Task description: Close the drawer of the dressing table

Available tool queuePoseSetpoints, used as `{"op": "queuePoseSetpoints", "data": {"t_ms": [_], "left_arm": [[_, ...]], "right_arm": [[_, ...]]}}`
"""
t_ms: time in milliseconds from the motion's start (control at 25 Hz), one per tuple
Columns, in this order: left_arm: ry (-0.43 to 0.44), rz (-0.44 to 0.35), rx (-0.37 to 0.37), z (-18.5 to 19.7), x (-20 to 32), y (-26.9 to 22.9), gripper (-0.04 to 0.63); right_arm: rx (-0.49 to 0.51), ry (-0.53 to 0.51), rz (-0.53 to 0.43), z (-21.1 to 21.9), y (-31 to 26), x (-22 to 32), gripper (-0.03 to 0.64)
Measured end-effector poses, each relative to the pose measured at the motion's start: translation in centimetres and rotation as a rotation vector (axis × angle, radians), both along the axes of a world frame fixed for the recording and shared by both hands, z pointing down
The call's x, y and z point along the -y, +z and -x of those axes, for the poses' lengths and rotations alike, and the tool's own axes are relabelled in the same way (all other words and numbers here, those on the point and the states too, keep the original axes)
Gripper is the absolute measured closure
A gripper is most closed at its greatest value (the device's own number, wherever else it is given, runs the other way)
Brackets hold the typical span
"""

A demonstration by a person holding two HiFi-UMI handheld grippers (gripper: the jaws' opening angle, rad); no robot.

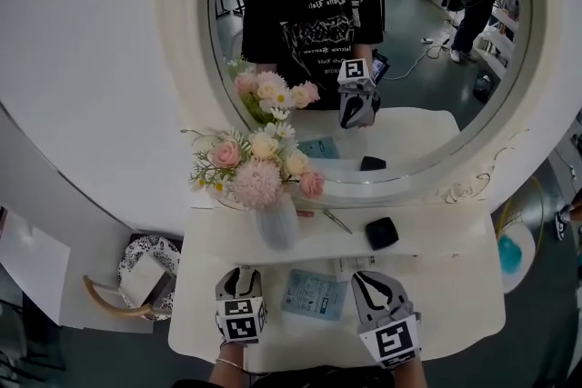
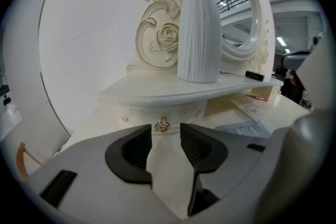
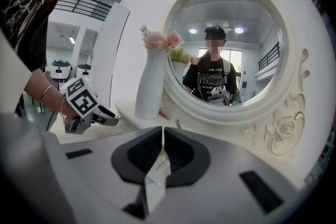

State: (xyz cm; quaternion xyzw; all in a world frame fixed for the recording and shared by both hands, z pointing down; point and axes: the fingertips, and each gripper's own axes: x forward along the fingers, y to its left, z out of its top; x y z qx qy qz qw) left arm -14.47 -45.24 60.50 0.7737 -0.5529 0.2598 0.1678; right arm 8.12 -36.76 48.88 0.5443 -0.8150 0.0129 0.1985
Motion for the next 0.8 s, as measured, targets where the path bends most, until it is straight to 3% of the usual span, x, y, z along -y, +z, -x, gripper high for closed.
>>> {"op": "queuePoseSetpoints", "data": {"t_ms": [440,600,800], "left_arm": [[0.035,-0.008,-0.023,-1.0,-3.0,-0.4,0.428],[0.086,-0.035,-0.048,-3.0,-4.1,-1.7,0.428],[0.193,-0.064,-0.099,-7.0,-6.3,-3.2,0.428]], "right_arm": [[0.009,-0.034,0.03,0.2,1.2,-0.8,0.598],[0.016,-0.05,0.05,0.4,1.9,-1.6,0.538],[0.004,-0.06,0.069,0.5,2.4,-2.6,0.534]]}}
